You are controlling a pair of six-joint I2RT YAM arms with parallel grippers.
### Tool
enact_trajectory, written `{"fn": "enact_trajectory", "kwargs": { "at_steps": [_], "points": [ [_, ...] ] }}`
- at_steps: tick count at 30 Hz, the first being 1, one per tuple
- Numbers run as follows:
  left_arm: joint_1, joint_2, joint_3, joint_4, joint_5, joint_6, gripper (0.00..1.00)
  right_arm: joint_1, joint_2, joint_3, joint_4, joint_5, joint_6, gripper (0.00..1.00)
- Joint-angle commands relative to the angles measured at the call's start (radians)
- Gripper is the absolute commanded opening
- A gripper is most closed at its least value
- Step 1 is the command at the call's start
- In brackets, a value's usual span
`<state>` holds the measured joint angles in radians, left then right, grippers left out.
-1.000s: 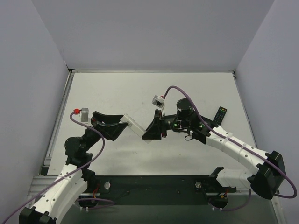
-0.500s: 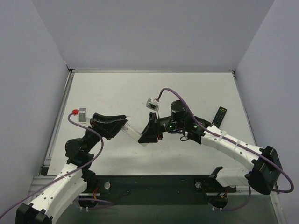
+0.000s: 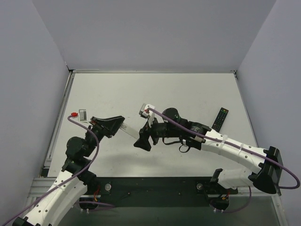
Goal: Load the batteries into the remote control
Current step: Adjust the remote control.
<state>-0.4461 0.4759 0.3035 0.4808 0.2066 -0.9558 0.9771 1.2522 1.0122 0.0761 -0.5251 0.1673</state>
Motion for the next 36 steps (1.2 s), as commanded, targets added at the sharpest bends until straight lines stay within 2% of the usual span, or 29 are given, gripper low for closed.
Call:
{"fn": "enact_trajectory", "kwargs": {
  "at_steps": [1, 7, 16, 20, 23, 24, 25, 26, 30, 33, 36],
  "points": [
    [-0.008, -0.02, 0.101, -0.221, -0.128, 0.035, 0.0, 0.101, -0.017, 0.058, -0.067, 0.322, -0.19, 0.7],
    [-0.009, -0.011, 0.137, -0.295, -0.153, 0.037, 0.0, 0.182, 0.085, 0.163, -0.137, 0.514, -0.307, 0.7],
    [-0.011, -0.011, 0.143, -0.306, -0.153, 0.034, 0.0, 0.235, 0.219, 0.233, -0.145, 0.616, -0.342, 0.6],
    [-0.011, -0.013, 0.141, -0.303, -0.147, 0.04, 0.0, 0.235, 0.228, 0.238, -0.151, 0.614, -0.336, 0.38],
    [-0.011, -0.017, 0.128, -0.274, -0.125, 0.051, 0.0, 0.235, 0.211, 0.233, -0.157, 0.616, -0.33, 0.14],
    [-0.011, -0.017, 0.122, -0.262, -0.112, 0.055, 0.02, 0.232, 0.205, 0.232, -0.159, 0.614, -0.327, 0.1],
    [-0.011, -0.025, 0.117, -0.251, -0.11, 0.058, 0.09, 0.23, 0.197, 0.227, -0.162, 0.61, -0.321, 0.06],
    [-0.009, -0.029, 0.103, -0.222, -0.105, 0.069, 0.28, 0.223, 0.179, 0.22, -0.165, 0.6, -0.315, 0.0],
    [-0.009, -0.068, 0.037, -0.075, -0.079, 0.104, 0.67, 0.173, 0.113, 0.177, -0.162, 0.533, -0.249, 0.0],
    [-0.005, -0.085, -0.006, 0.042, -0.03, 0.124, 0.75, 0.128, 0.043, 0.137, -0.145, 0.424, -0.221, 0.0],
    [0.001, -0.077, -0.039, 0.166, 0.045, 0.127, 0.76, 0.066, -0.029, 0.106, -0.128, 0.311, -0.19, 0.0]
  ]
}}
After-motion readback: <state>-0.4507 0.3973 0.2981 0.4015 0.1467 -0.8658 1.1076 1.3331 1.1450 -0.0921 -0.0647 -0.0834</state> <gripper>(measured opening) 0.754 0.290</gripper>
